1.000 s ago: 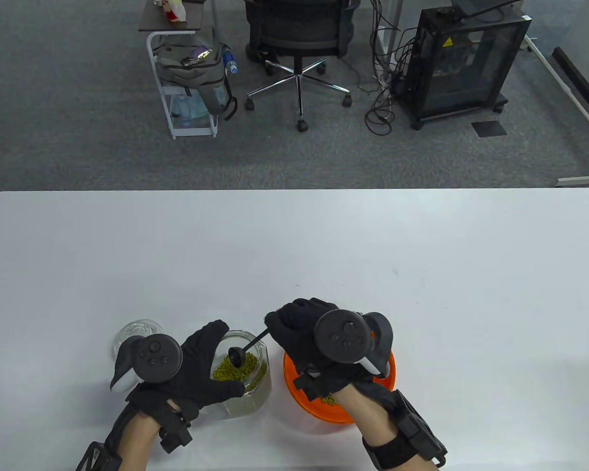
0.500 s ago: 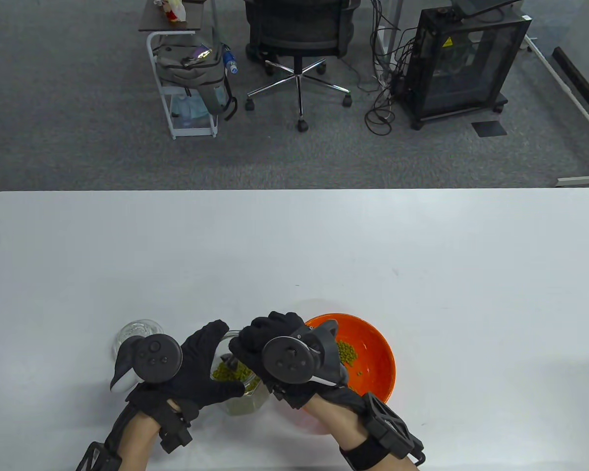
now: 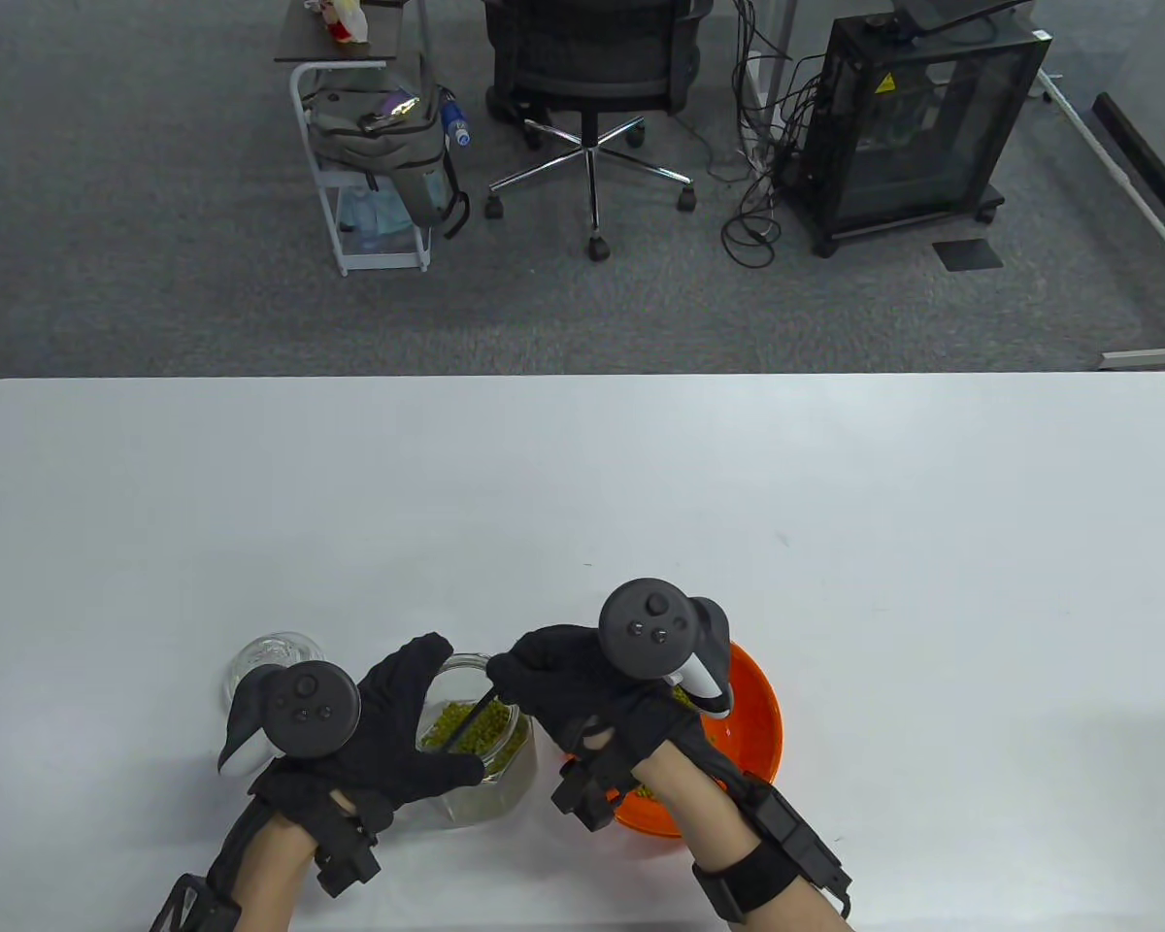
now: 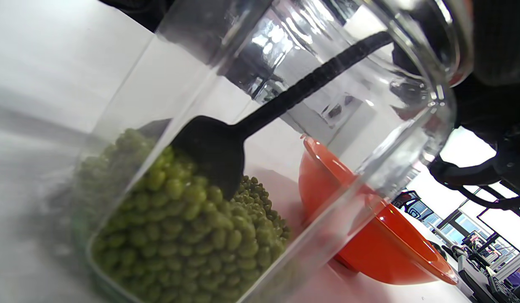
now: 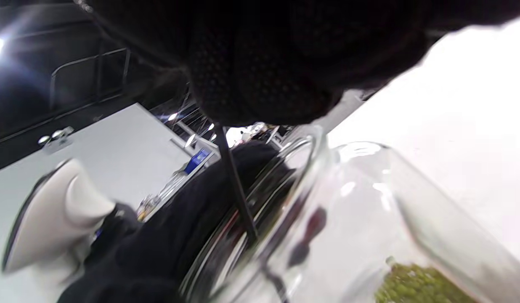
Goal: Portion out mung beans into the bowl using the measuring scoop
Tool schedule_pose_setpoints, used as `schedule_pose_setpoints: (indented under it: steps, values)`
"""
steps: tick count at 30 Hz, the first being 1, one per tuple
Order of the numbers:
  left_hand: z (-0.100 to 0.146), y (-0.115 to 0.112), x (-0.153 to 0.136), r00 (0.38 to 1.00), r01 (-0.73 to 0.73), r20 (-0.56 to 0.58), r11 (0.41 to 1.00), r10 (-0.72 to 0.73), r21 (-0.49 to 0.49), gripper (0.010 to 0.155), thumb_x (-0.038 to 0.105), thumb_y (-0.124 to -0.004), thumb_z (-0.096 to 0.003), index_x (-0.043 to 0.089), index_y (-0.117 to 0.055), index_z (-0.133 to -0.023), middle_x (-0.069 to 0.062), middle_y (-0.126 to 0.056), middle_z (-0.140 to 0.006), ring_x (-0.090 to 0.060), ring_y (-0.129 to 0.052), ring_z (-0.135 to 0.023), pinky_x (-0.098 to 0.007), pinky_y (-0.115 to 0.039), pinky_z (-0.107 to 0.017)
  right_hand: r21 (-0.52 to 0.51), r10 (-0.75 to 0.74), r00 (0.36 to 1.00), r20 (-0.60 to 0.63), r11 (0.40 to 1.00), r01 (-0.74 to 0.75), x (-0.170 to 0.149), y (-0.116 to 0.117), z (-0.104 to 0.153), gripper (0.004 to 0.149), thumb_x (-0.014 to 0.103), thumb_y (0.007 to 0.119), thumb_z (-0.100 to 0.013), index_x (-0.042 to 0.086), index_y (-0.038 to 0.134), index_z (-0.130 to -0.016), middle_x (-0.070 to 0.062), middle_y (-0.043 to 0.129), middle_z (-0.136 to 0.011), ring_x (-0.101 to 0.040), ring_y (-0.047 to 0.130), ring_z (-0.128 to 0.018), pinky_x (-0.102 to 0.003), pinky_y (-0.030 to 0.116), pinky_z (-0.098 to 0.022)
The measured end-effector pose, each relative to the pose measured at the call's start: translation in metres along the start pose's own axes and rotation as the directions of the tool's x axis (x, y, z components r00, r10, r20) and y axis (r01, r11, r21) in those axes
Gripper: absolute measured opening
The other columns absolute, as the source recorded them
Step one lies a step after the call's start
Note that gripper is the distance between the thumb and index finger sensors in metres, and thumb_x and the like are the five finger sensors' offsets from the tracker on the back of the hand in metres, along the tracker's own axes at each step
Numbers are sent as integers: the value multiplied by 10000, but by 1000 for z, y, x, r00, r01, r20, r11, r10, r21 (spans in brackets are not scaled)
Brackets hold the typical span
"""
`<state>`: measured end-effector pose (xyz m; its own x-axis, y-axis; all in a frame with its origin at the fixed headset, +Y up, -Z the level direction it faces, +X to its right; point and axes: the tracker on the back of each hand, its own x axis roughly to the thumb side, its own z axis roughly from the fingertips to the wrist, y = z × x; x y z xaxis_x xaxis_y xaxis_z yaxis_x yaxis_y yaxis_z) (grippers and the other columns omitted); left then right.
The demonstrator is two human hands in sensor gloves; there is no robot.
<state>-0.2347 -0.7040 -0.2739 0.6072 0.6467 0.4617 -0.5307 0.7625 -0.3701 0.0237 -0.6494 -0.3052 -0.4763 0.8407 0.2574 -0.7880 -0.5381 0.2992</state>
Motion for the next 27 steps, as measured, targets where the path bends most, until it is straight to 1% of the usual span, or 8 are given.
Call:
schedule_pose_setpoints:
  steps: [2,3,7,11,16,22,25,27]
  values:
    - [0,0,0,1000,-1,0,1000,1,0,1214,823,-824,-433,11,-214,-1097,-318,-318,-1154,-602,-513,-1041,-765,-480,-720,-17,-33,998,-54,999,32,-9,-5,2,437,434,815,-484,55,994,-608,-127,1033,-470,-244,987,-265,-380,855,-231]
    - [0,0,0,1000,-1,0,1000,1,0,1214,824,-823,-432,11,-214,-1097,-317,-317,-1155,-602,-515,-1040,-765,-481,-720,-42,-55,995,-81,998,51,-14,-8,3,435,431,815,-485,53,995,-602,-126,1035,-463,-242,987,-259,-379,855,-224]
    - [0,0,0,1000,-1,-1,1000,1,0,1214,823,-824,-433,10,-214,-1097,-319,-318,-1154,-605,-515,-1039,-765,-481,-720,-79,-108,983,-151,992,97,-29,-16,8,434,425,813,-485,45,993,-593,-130,1033,-445,-239,984,-236,-376,853,-206]
    - [0,0,0,1000,0,-1,1000,0,0,1214,823,-824,-432,10,-215,-1097,-318,-318,-1154,-603,-516,-1040,-765,-481,-720,-127,-151,974,-170,983,130,-34,-22,12,434,428,810,-485,47,993,-582,-124,1032,-430,-229,982,-221,-371,853,-194]
    - [0,0,0,1000,2,-2,1000,-2,-2,1213,821,-826,-432,9,-217,-1097,-319,-319,-1154,-603,-517,-1039,-765,-482,-719,-188,-179,970,-164,971,147,-39,-30,17,434,435,816,-481,50,997,-566,-117,1032,-412,-221,979,-206,-368,853,-184]
    - [0,0,0,1000,5,-3,1000,-5,-4,1214,823,-824,-432,8,-217,-1097,-317,-342,-1149,-602,-517,-1040,-765,-482,-720,-221,-244,956,-163,953,206,-47,-42,22,432,434,815,-483,51,995,-567,-117,1030,-414,-220,978,-208,-368,851,-185]
    - [0,0,0,1000,4,-3,1000,-4,-5,1212,821,-825,-434,9,-217,-1097,-319,-318,-1154,-602,-517,-1040,-766,-480,-719,-239,-263,951,-165,946,220,-51,-50,24,432,435,814,-484,52,995,-568,-117,1030,-415,-221,977,-209,-367,851,-186]
    - [0,0,0,1000,4,-3,1000,-4,-4,1214,822,-826,-431,9,-217,-1097,-318,-342,-1148,-603,-518,-1039,-766,-481,-719,-251,-280,946,-165,939,234,-54,-55,26,432,436,814,-484,53,996,-567,-116,1030,-414,-220,976,-212,-368,851,-186]
